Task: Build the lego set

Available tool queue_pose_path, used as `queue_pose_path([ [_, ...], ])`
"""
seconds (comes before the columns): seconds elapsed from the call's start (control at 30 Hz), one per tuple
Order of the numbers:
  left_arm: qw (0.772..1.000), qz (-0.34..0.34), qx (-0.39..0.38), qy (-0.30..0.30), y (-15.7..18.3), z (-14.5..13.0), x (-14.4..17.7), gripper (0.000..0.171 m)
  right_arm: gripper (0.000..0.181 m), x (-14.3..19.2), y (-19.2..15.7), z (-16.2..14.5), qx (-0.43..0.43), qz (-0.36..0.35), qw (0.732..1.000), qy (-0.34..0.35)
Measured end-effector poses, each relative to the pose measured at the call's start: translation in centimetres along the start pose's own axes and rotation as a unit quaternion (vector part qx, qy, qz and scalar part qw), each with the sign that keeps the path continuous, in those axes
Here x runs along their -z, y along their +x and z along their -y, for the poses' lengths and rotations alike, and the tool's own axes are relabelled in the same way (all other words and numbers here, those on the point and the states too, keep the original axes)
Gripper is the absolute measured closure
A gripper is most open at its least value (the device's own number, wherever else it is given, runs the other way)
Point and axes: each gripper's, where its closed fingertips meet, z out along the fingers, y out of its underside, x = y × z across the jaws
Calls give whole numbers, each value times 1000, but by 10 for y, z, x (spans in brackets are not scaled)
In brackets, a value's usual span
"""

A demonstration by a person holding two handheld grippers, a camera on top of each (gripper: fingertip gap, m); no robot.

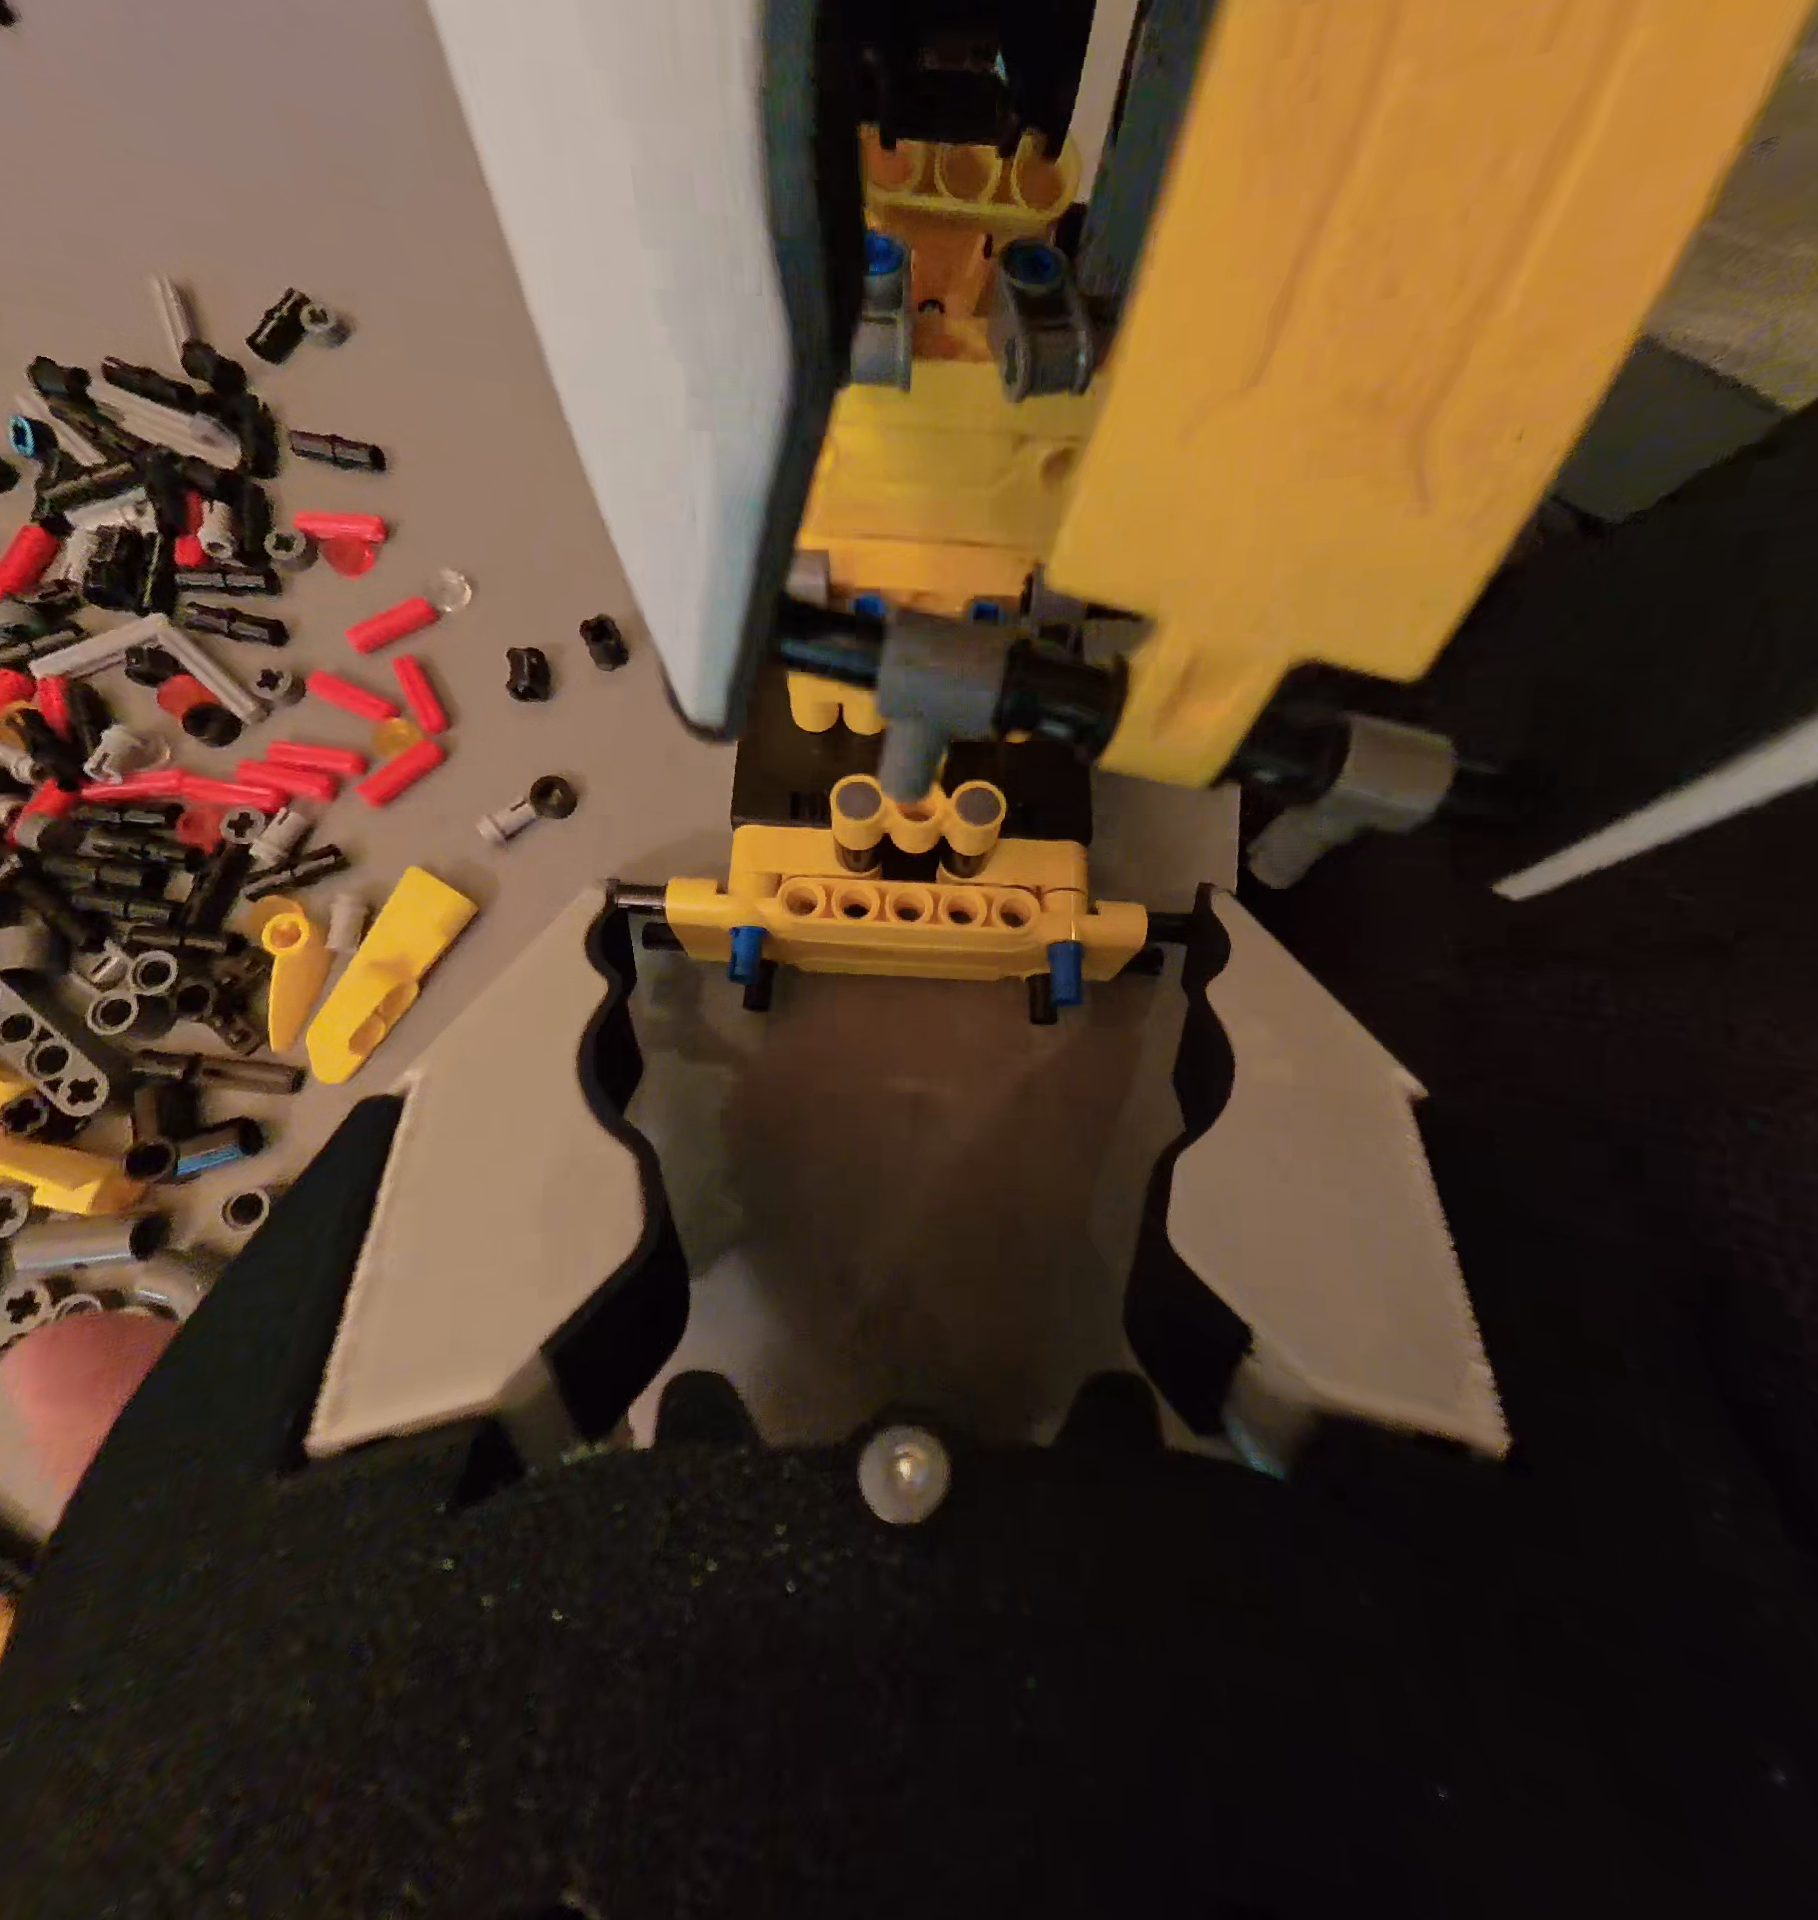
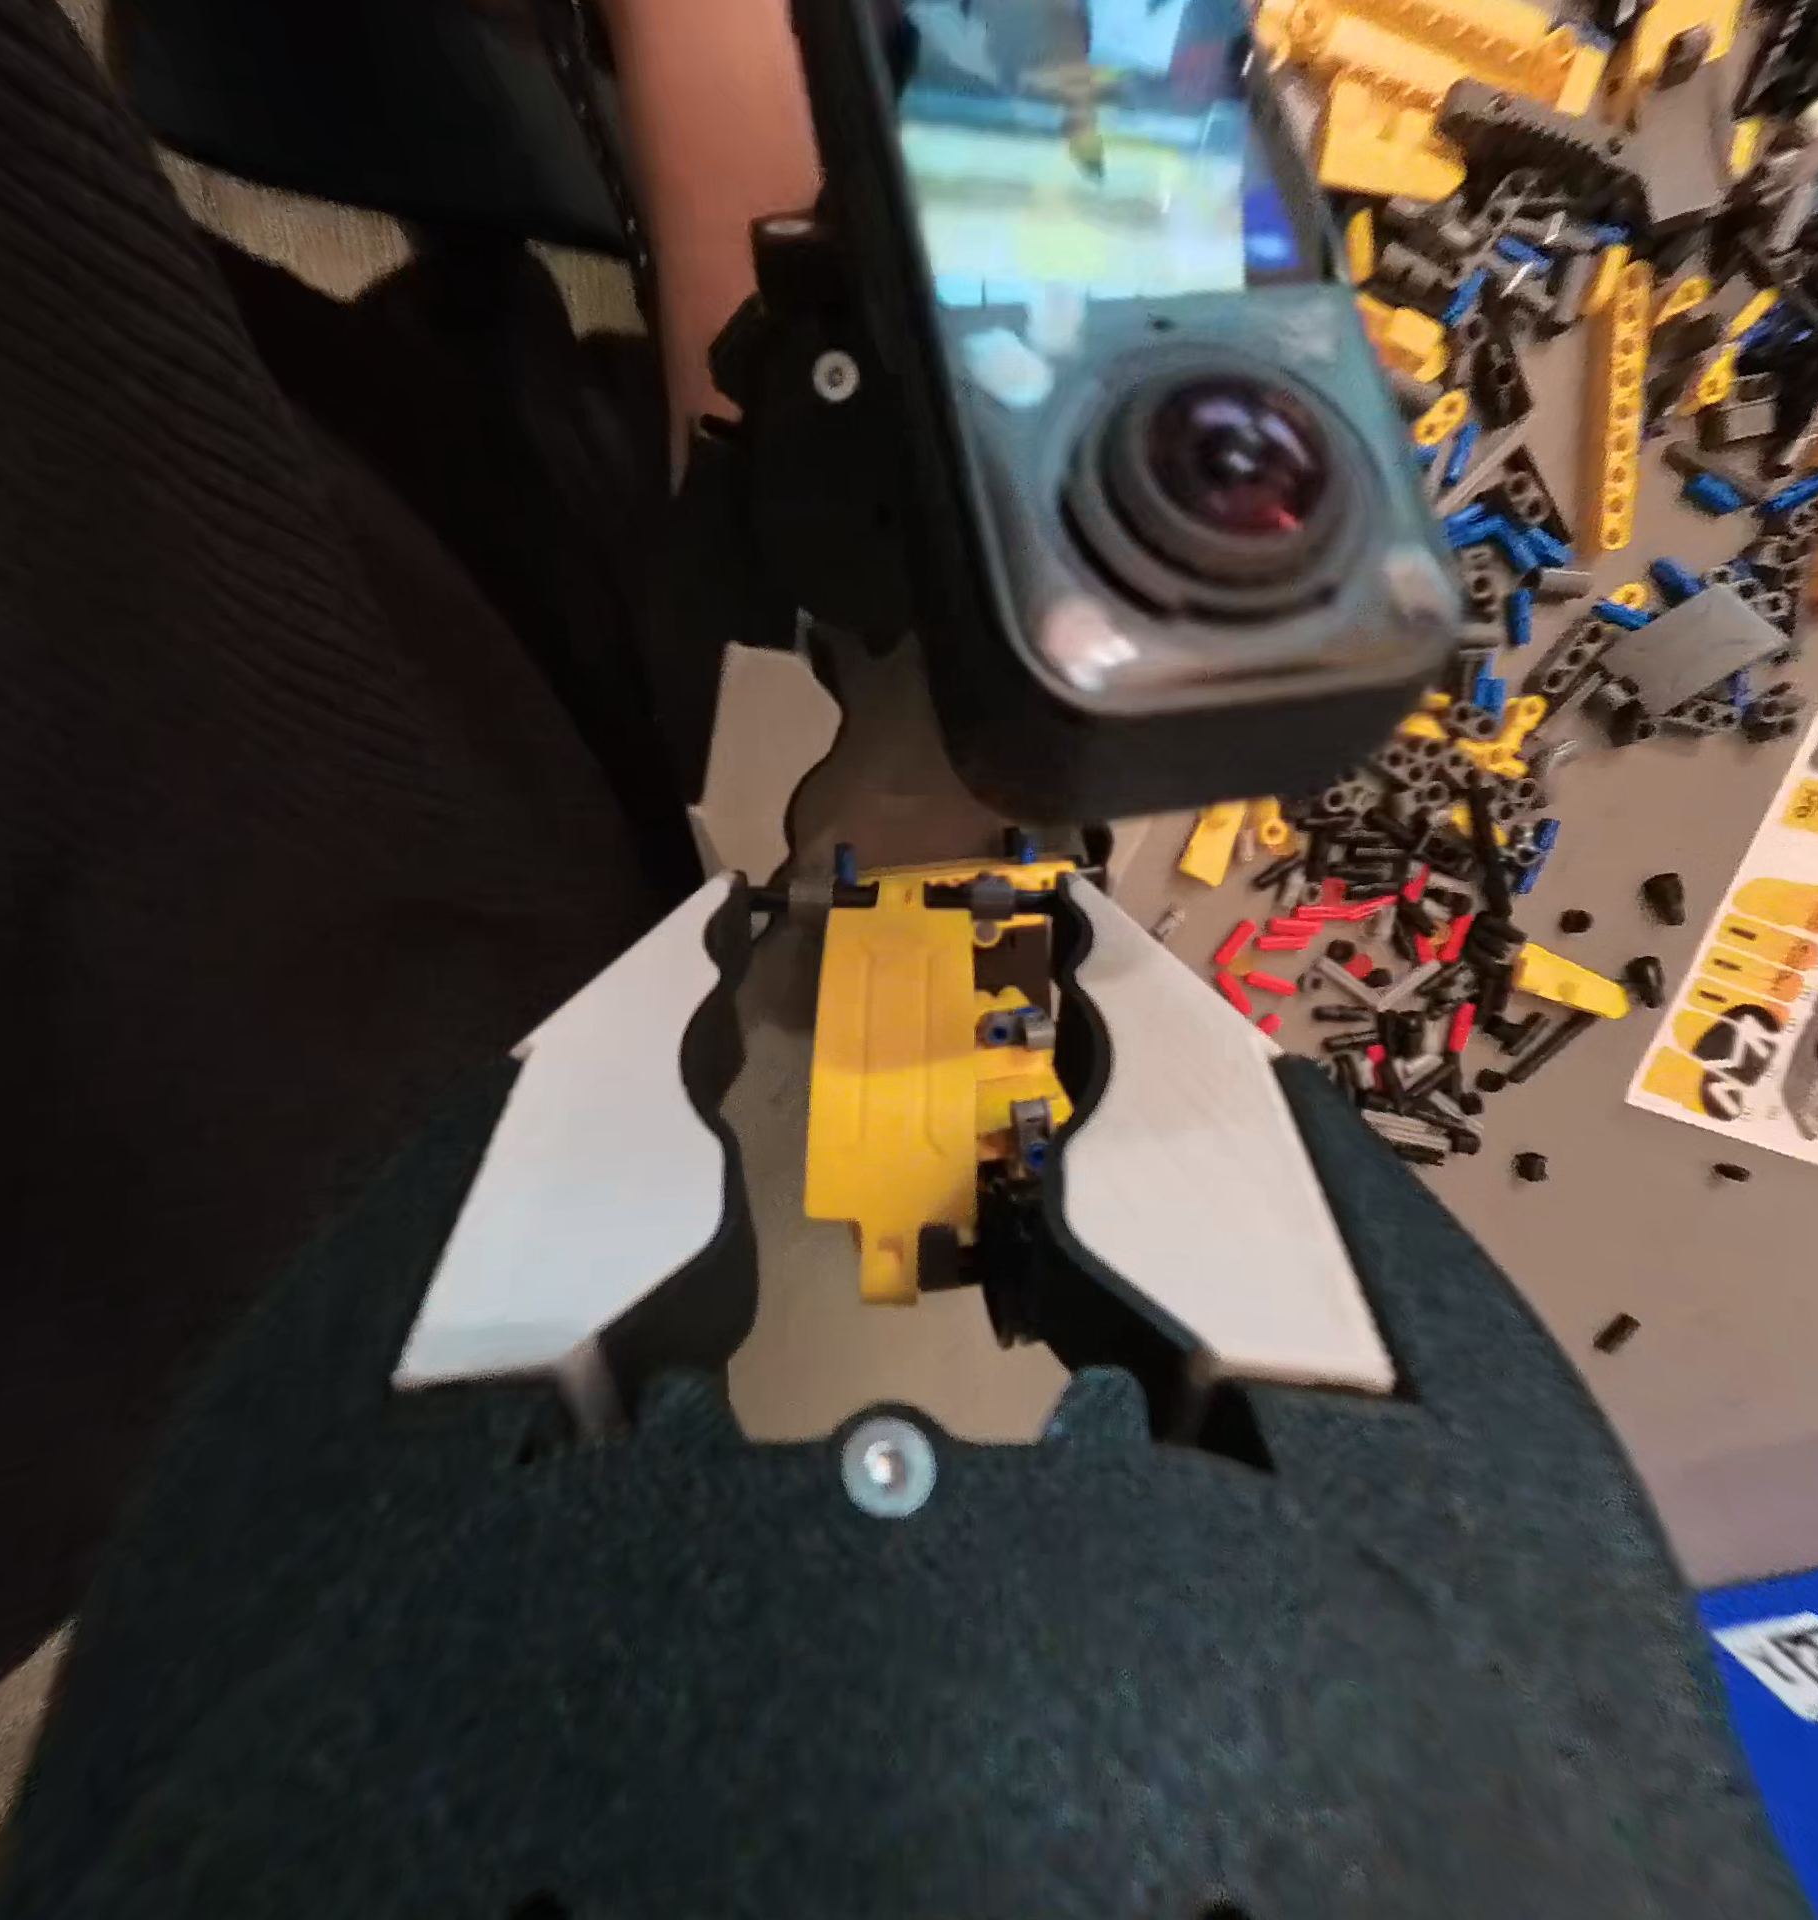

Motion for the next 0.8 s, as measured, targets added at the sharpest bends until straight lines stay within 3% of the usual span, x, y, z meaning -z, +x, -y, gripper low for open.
queue_pose_path([
  [0.3,1000,13,9,4,-5,1,1,67,123,-5,-5,-39,16,5,986,-163],
  [0.57,993,-48,65,89,-3,16,24,69,123,-3,-2,-24,19,-17,991,-128],
  [0.8,992,-47,85,84,-14,6,33,70,123,-25,3,-15,84,-8,984,-157],
])
